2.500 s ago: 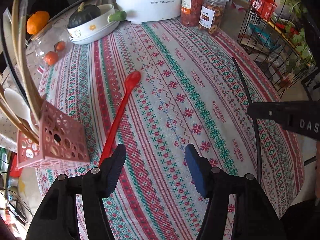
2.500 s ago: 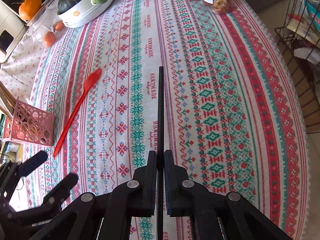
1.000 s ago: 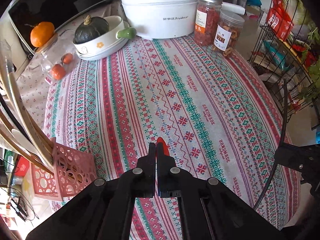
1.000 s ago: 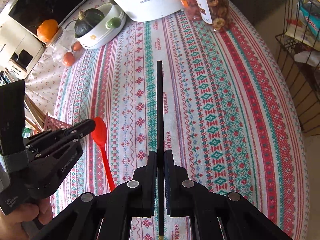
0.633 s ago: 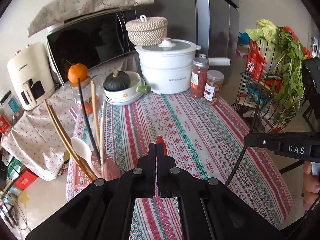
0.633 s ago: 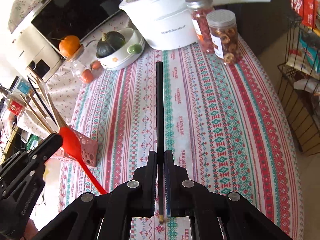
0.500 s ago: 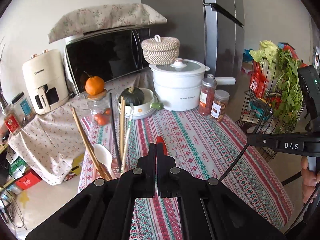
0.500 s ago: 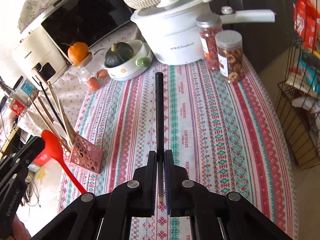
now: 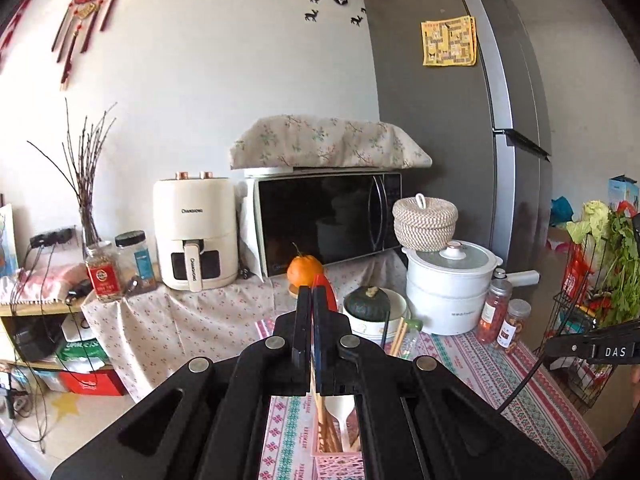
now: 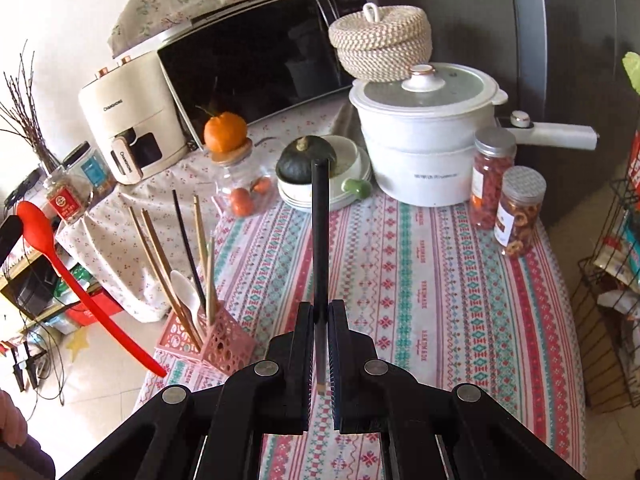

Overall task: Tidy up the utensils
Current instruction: 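Lower the red spoon into the pink basket with the left gripper while the right lowers the black chopstick in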

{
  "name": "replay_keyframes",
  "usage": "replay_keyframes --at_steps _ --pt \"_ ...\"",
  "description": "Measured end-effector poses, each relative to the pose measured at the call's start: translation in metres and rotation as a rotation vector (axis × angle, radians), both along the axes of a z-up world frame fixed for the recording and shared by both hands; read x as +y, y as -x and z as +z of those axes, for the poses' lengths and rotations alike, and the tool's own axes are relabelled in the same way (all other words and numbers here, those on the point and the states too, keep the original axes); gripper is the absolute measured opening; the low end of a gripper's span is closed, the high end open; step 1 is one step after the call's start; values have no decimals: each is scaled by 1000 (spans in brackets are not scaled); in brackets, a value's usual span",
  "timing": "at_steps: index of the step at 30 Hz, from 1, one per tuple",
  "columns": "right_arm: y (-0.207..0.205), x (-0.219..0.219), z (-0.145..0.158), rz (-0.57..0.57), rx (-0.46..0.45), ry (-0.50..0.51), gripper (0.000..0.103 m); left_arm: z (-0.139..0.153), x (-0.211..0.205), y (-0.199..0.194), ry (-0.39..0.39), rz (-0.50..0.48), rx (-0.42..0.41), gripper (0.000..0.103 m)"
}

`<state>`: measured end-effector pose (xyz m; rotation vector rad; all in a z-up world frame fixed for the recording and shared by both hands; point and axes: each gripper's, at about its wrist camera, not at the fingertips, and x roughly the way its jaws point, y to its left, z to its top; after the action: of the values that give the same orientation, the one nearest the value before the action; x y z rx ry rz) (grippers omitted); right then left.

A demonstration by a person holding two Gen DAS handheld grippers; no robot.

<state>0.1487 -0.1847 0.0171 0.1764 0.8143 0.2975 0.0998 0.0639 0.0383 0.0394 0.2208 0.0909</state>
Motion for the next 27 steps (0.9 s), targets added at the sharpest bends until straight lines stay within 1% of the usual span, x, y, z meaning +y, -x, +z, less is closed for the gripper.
replay_keyframes --at_steps 2,3,5,7,8,10,12,18,20,22,24,27 --pt "-1 8 1 9 -1 -5 4 -4 5 -3 -30 34 -40 0" --pt "-2 12 0 13 0 -6 4 -7 6 -6 -38 41 -44 0" --pt "-2 19 0 19 1 -9 4 -15 8 -15 -44 48 -36 0" --pt "-3 24 -1 28 3 -12 4 -26 7 -24 -65 53 -25 0" --pt "-3 27 -1 32 3 -12 4 -32 6 -29 -76 51 -18 0" --pt "-2 33 -2 40 4 -10 4 -45 3 -40 -96 45 26 0" --pt "-3 38 -3 47 7 -10 4 -57 1 -49 -113 51 54 0" --pt "-2 45 -2 61 4 -10 4 -78 1 -67 -121 47 110 0" --pt "-1 47 -1 64 1 -13 4 -84 3 -72 -105 34 140 0" --pt "0 48 0 67 -3 -16 4 -88 5 -78 -70 7 187 0" --pt "1 49 3 70 -9 -21 4 -91 10 -82 -9 -19 237 2" --pt "3 52 10 75 -24 -35 4 -90 23 -85 103 -20 295 3"
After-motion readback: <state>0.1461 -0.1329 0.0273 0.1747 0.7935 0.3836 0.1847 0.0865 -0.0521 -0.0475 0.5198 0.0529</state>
